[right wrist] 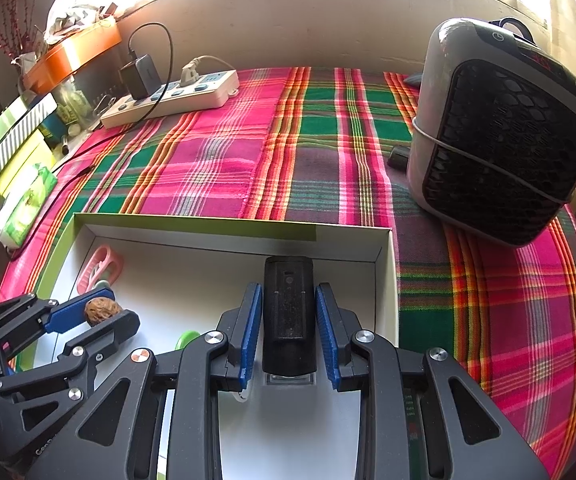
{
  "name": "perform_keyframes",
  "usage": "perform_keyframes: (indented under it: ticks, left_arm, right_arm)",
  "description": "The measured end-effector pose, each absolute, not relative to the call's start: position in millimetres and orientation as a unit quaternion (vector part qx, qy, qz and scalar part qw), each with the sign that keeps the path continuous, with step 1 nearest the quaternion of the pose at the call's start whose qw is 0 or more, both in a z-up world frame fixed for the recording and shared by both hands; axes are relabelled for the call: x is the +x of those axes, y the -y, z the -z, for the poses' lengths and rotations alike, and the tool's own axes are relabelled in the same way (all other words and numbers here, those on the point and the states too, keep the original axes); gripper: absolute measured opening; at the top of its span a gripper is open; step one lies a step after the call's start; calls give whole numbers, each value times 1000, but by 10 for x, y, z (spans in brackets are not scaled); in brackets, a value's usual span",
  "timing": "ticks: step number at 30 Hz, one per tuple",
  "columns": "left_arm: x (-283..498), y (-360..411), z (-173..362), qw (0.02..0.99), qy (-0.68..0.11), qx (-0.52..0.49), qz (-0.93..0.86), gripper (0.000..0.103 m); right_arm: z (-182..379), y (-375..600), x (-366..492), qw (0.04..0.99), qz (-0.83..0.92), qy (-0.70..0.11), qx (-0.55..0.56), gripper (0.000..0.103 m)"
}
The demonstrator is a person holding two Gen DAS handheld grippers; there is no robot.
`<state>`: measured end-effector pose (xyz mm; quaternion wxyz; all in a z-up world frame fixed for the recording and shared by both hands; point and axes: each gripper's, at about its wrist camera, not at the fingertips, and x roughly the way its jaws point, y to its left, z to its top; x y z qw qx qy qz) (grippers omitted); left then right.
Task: Organize objects
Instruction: 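Lower the flashlight in right tool into the box while left tool lowers the walnut, then open right tool to drop the flashlight while left tool releases the walnut in the box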
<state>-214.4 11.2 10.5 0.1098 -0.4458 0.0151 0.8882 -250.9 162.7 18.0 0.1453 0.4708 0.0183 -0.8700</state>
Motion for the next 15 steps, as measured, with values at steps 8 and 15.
perform_keyframes:
  ticks: [8,15]
  left_arm:
    - [-2130,-102,-129,114,-6,-444,-889,34]
    - [-2101,-85,-162,111,-3,-441,-890,35]
  right_arm:
    - [-185,-1636,-2509,144,870,-16,472,29]
    - [-193,-1630,-2489,145,870,-14,470,38]
